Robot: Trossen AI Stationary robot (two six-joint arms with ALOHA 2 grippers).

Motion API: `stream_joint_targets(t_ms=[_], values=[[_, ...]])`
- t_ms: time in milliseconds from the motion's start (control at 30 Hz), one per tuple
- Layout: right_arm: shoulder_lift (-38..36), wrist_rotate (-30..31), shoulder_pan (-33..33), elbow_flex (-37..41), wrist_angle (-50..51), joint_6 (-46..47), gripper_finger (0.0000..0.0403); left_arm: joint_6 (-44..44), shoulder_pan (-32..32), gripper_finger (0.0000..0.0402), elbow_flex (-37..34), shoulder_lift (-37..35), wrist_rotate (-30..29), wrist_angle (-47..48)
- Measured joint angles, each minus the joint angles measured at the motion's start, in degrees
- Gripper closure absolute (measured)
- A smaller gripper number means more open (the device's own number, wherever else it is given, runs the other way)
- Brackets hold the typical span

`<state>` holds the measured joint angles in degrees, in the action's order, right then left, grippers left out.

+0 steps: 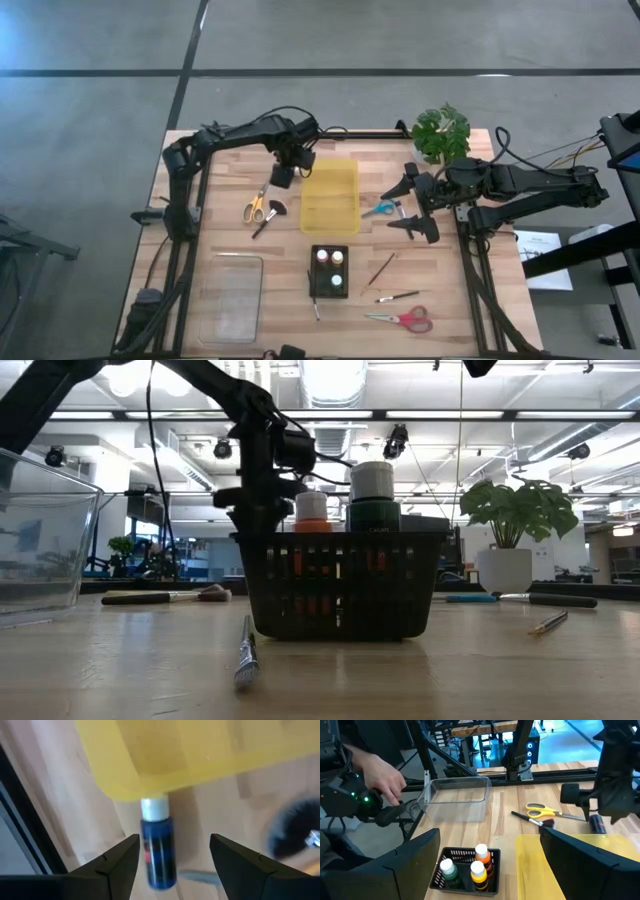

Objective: Pick & Place Paint Supplies
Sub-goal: Put the purple paint bottle into the black bin

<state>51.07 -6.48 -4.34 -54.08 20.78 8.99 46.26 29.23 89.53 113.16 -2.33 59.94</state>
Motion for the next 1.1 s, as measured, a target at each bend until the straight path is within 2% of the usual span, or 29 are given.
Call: stream_joint_targets(t_ms=[233,600,800,1100], values=[[0.0,0.0,0.0,0.0,0.0,-0.2,0.0060,0.3,0.6,0.0154,-1.7,0.1,0.2,-7.2],[0.0,0.0,0.0,0.0,0.0,-0.1,0.0060,1.7,2.6,0.0154,-1.7,2.4,0.1,-8.9],[0.0,0.0,0.0,0.0,0.1,0.0,0.0060,1.3,2.6,0.0154,-1.7,5.5,2.9,-7.1],[0.0,0.0,0.0,0.0,0.5,0.0,0.0060,0.5,2.4,0.0158,-1.8,8.8,4.0,-6.5]])
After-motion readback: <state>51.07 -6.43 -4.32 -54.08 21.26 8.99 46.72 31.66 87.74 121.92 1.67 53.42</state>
